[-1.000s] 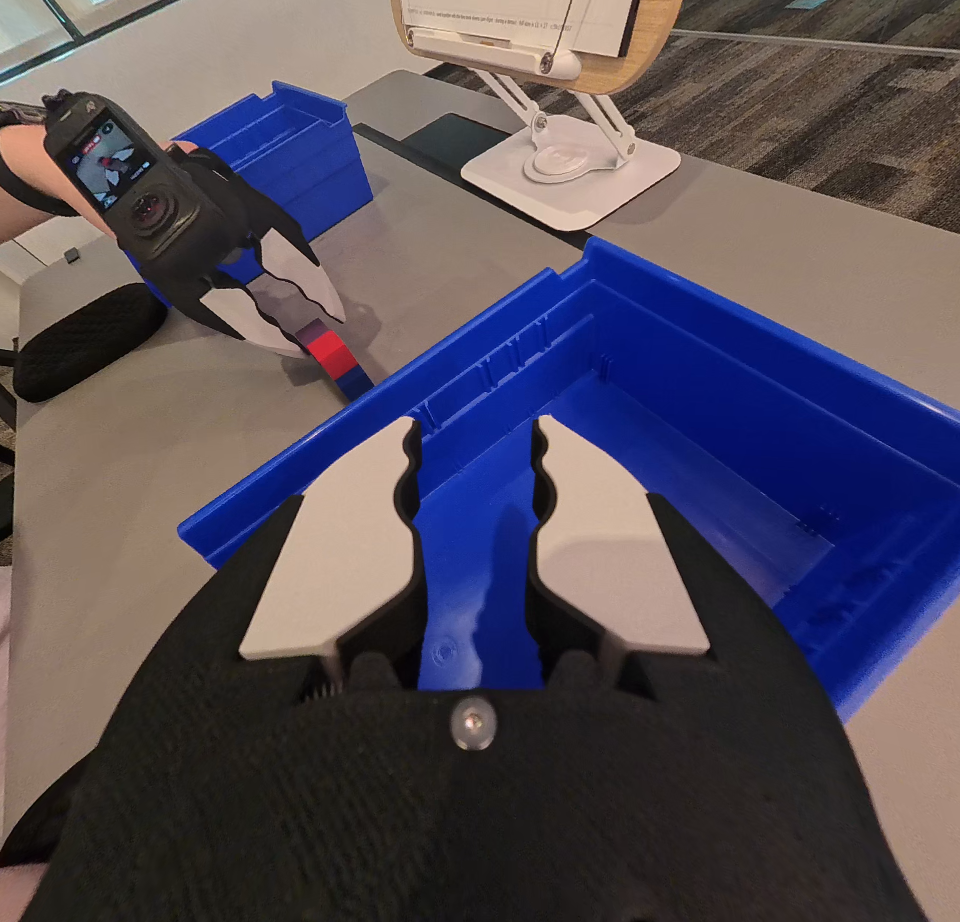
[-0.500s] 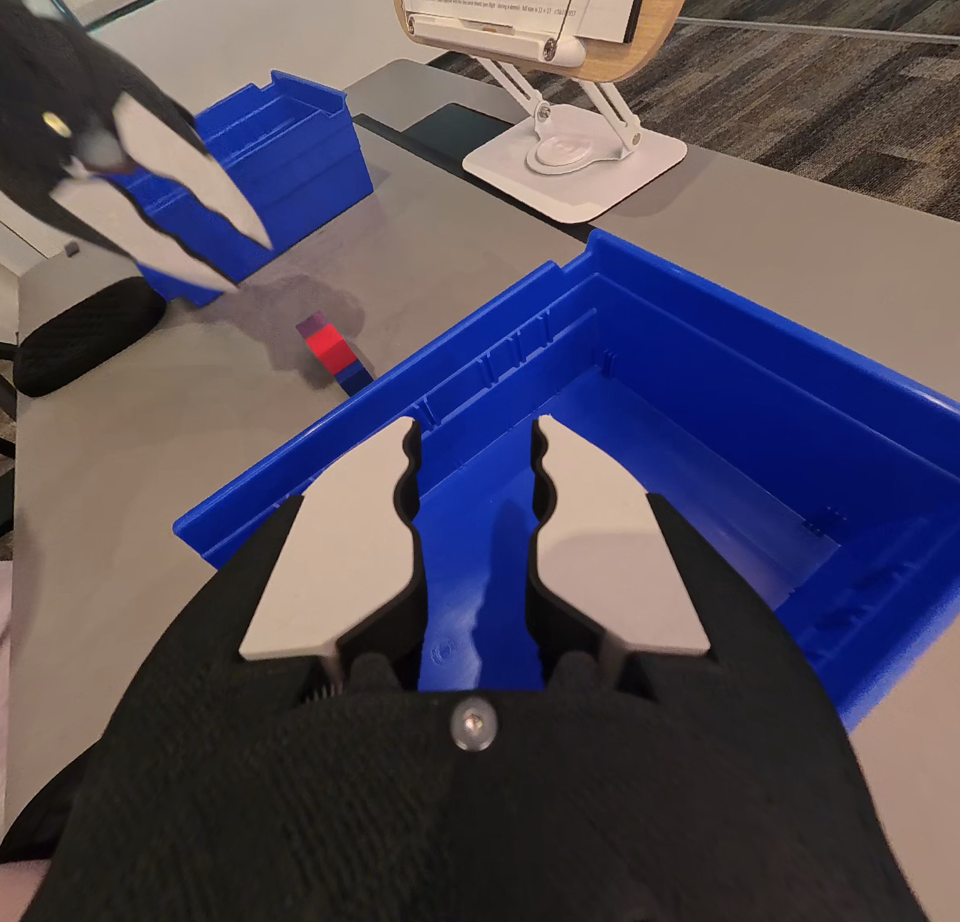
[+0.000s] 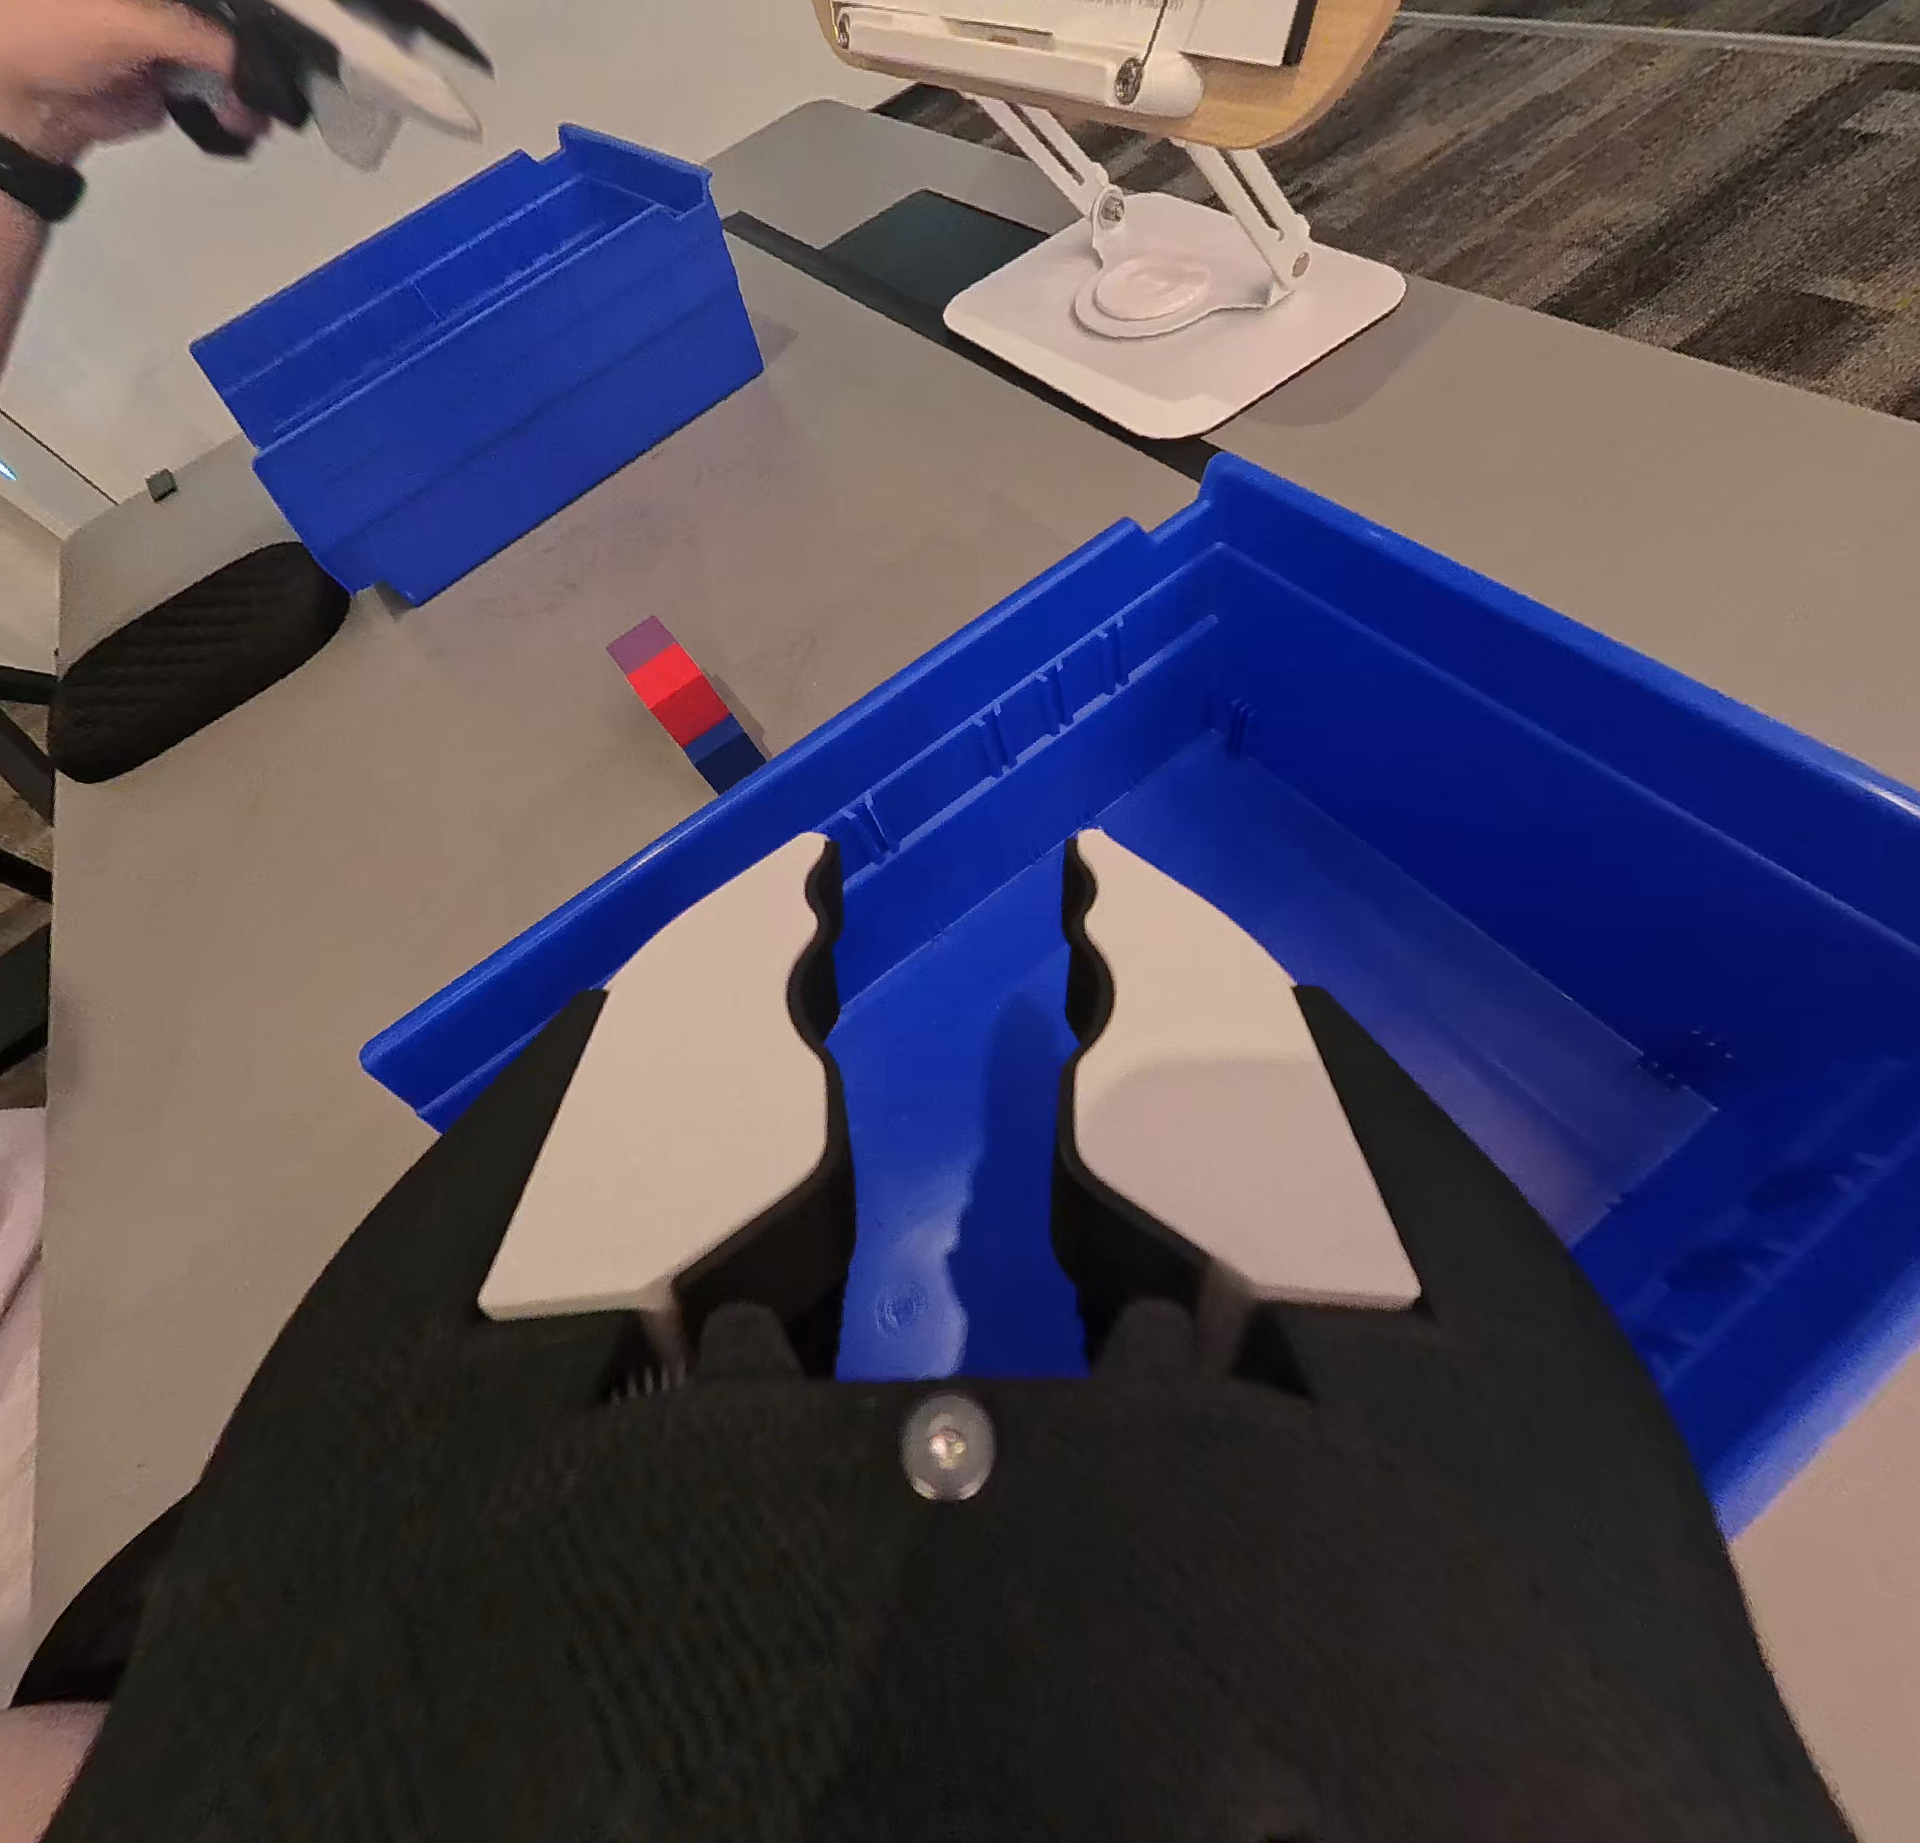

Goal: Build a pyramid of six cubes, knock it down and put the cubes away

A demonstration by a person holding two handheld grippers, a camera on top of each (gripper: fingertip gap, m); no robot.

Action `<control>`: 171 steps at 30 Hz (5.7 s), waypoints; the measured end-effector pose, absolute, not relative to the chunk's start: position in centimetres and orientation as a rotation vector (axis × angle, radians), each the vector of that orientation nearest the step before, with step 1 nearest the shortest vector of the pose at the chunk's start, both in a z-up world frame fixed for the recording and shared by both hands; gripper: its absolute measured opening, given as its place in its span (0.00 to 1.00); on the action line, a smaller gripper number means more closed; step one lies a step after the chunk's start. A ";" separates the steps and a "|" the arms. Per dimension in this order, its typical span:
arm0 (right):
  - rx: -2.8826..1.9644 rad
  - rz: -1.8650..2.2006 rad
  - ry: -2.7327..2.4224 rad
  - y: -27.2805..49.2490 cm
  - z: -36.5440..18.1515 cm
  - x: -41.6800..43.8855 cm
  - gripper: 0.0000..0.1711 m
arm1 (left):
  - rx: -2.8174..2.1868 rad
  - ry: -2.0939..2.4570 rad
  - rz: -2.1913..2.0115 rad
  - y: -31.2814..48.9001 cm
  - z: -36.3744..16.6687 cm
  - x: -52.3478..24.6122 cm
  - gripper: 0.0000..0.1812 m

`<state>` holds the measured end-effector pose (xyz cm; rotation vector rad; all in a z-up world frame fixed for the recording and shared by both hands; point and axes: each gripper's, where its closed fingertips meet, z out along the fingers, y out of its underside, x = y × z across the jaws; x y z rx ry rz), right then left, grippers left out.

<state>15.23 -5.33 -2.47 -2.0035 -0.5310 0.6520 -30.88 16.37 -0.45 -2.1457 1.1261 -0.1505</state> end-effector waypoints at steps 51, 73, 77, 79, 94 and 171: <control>-1.992 0.610 -0.567 -6.2 -1.1 14.9 0.24 | -1.771 2.202 -0.193 -2.0 -8.0 -6.3 0.15; -1.988 0.636 -0.571 -6.4 -1.2 15.0 0.24 | -1.795 2.293 -0.173 -2.0 -10.3 -5.7 0.15; -1.993 0.641 -0.569 -6.4 -1.4 15.0 0.24 | -1.795 2.291 -0.176 -1.9 -10.3 -5.6 0.15; -1.992 0.642 -0.571 -6.4 -1.4 14.9 0.24 | -1.801 2.286 -0.164 -1.7 -10.3 -5.7 0.16; -0.930 1.440 -0.854 -17.2 13.4 10.8 0.18 | -1.521 2.033 -0.770 -8.1 0.8 -3.7 0.33; -2.152 0.351 -1.802 -12.3 -12.8 -11.3 0.01 | -0.895 1.059 -1.202 -9.2 22.5 -28.2 0.00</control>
